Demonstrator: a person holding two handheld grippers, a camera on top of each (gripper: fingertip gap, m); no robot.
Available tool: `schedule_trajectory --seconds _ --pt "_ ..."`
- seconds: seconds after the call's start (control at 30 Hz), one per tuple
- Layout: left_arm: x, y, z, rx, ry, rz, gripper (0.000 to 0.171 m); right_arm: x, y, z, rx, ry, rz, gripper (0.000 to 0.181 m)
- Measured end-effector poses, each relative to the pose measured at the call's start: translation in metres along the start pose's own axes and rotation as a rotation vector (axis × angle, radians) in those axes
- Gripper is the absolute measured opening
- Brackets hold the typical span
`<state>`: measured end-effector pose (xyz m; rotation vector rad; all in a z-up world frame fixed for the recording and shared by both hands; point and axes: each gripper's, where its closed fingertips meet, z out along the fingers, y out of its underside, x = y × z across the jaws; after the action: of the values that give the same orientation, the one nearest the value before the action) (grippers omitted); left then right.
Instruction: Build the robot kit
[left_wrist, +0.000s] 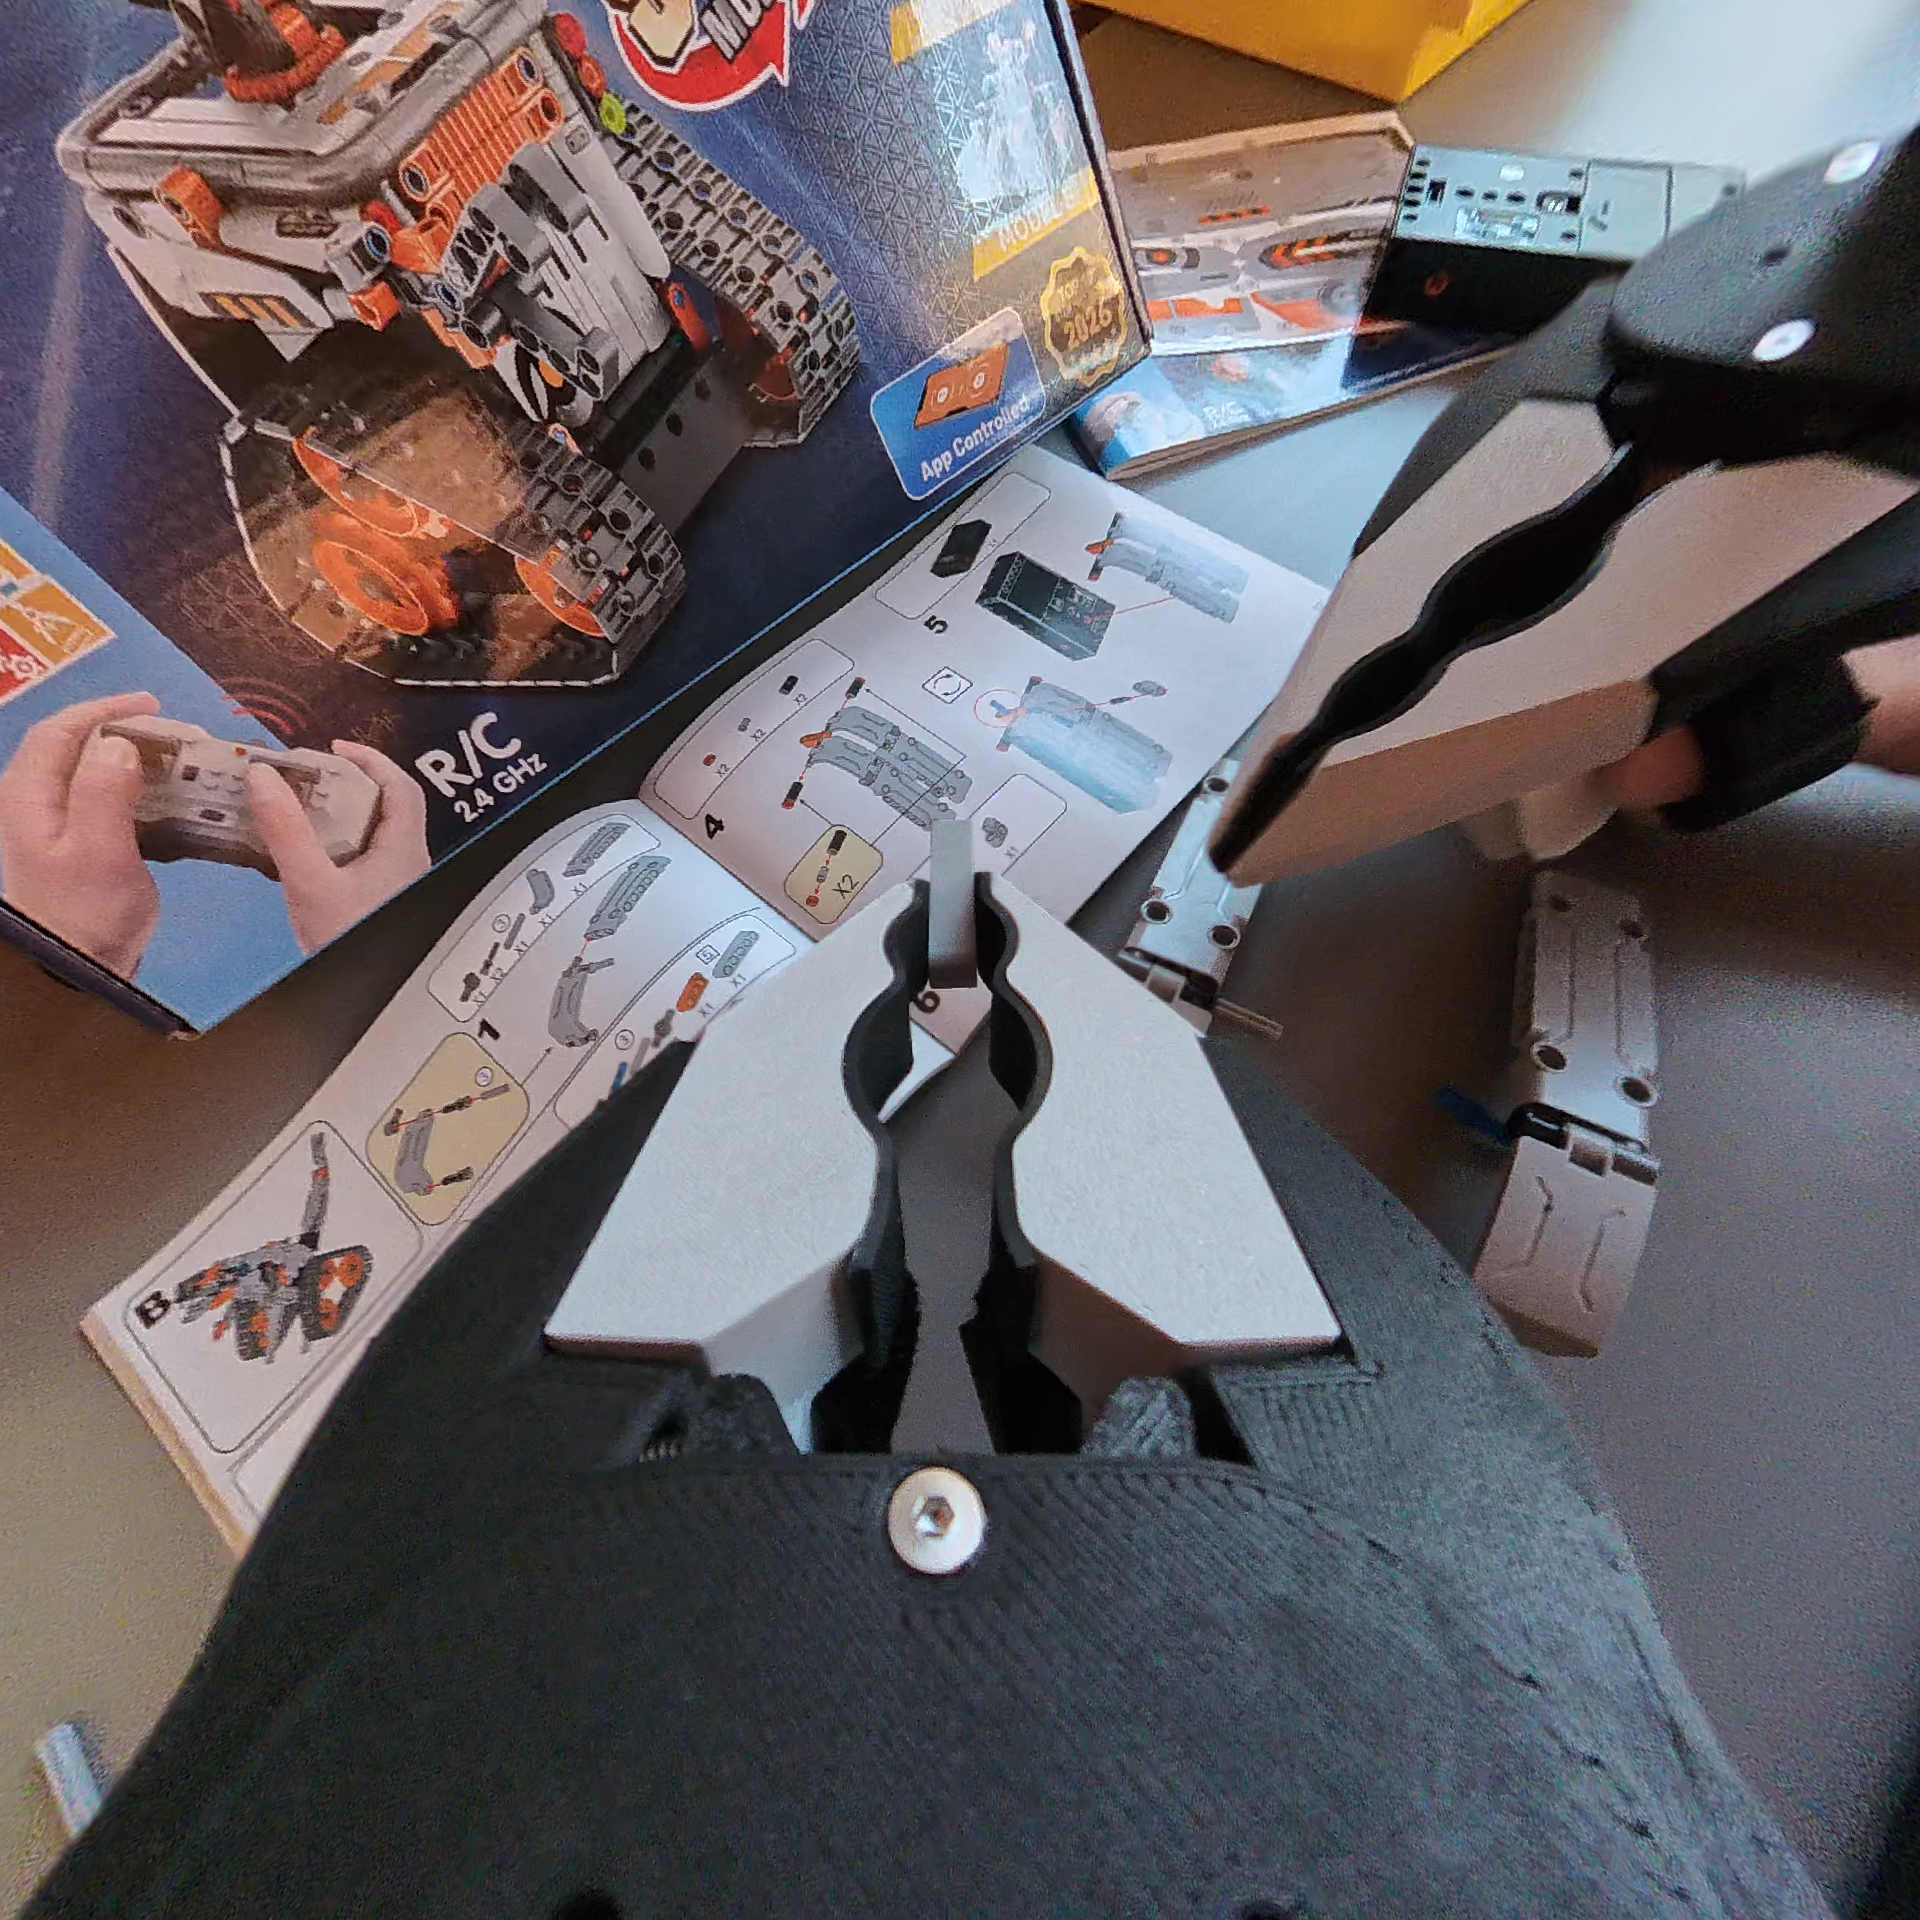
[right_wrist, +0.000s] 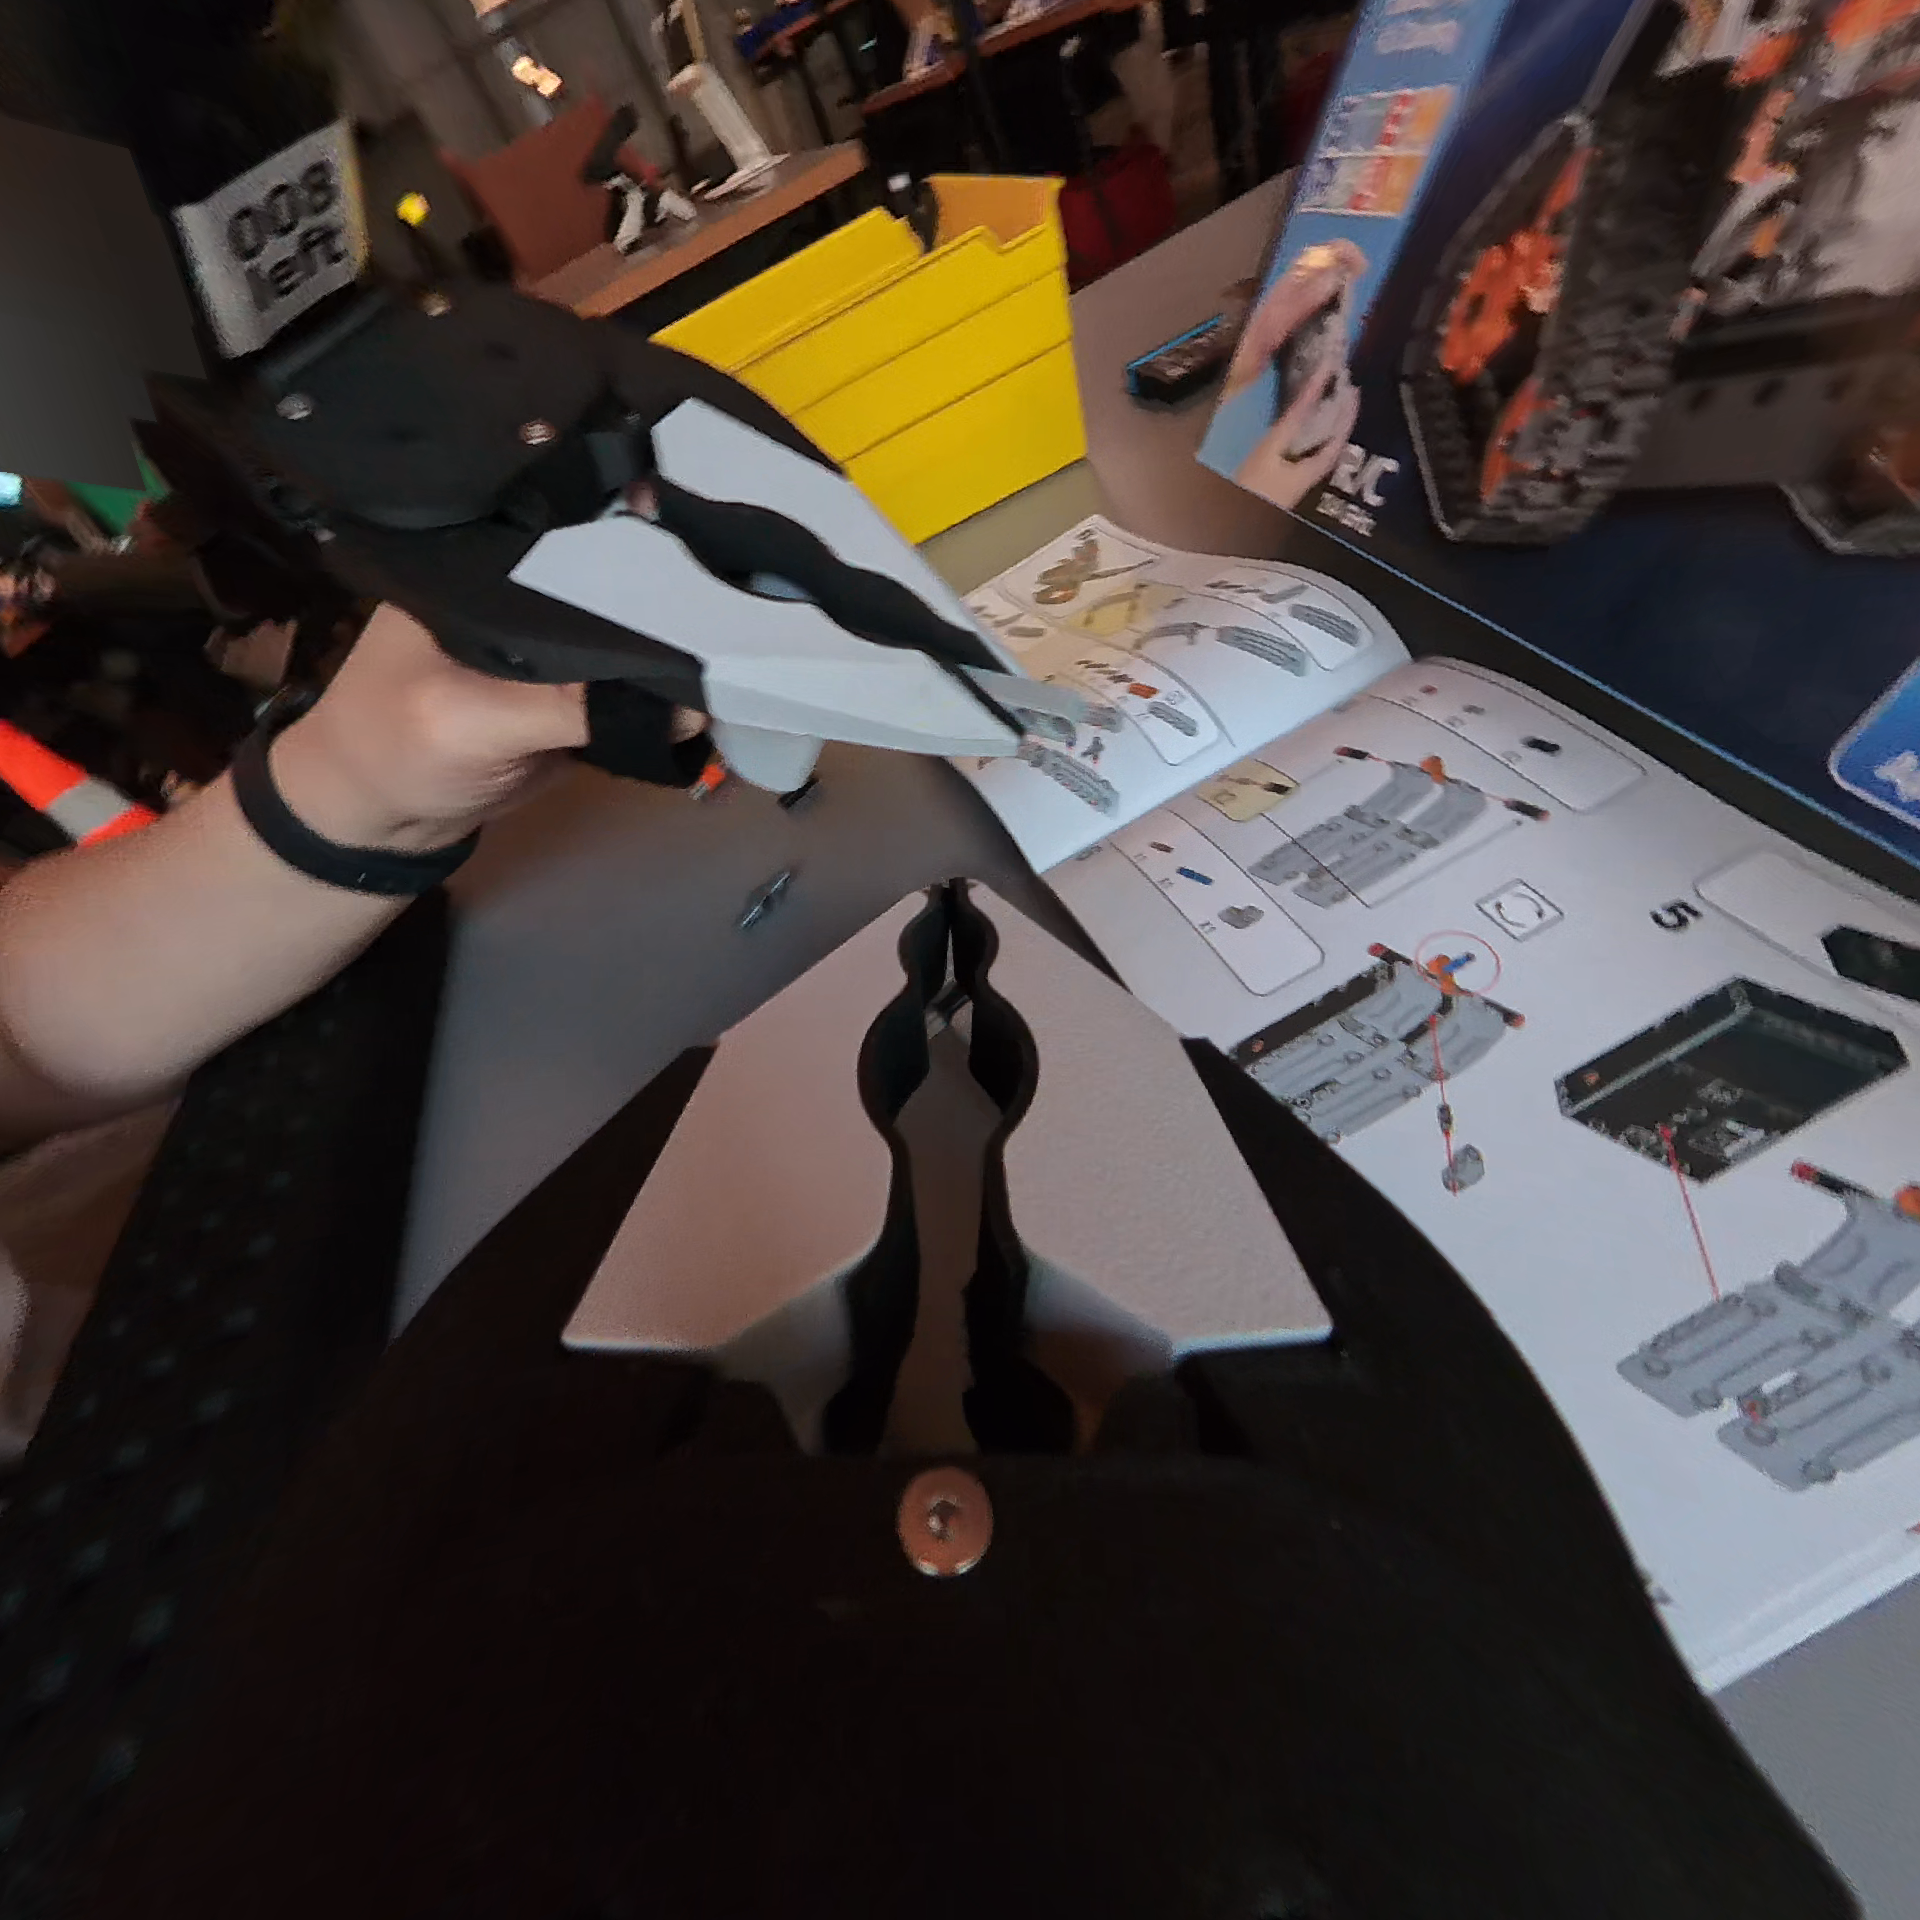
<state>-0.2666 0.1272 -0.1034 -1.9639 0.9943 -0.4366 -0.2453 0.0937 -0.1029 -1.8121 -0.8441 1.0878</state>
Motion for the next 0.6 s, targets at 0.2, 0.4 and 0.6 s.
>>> schedule_trajectory --seconds 0.2,0.4,0.6 --pt "0.005 -0.001 0.003 0.000 -0.018 0.085 0.006 -0.019 -0.003 -0.017 -0.036 -0.147 -0.098 0.001" --pt "-0.001 -0.008 0.000 0.042 -0.046 0.102 0.006 -0.033 0.004 -0.017 -0.091 -0.201 -0.215 0.016" --pt "0.003 -0.025 -0.011 0.132 -0.058 0.110 0.006 -0.059 0.002 -0.025 -0.081 -0.375 -0.159 0.038"
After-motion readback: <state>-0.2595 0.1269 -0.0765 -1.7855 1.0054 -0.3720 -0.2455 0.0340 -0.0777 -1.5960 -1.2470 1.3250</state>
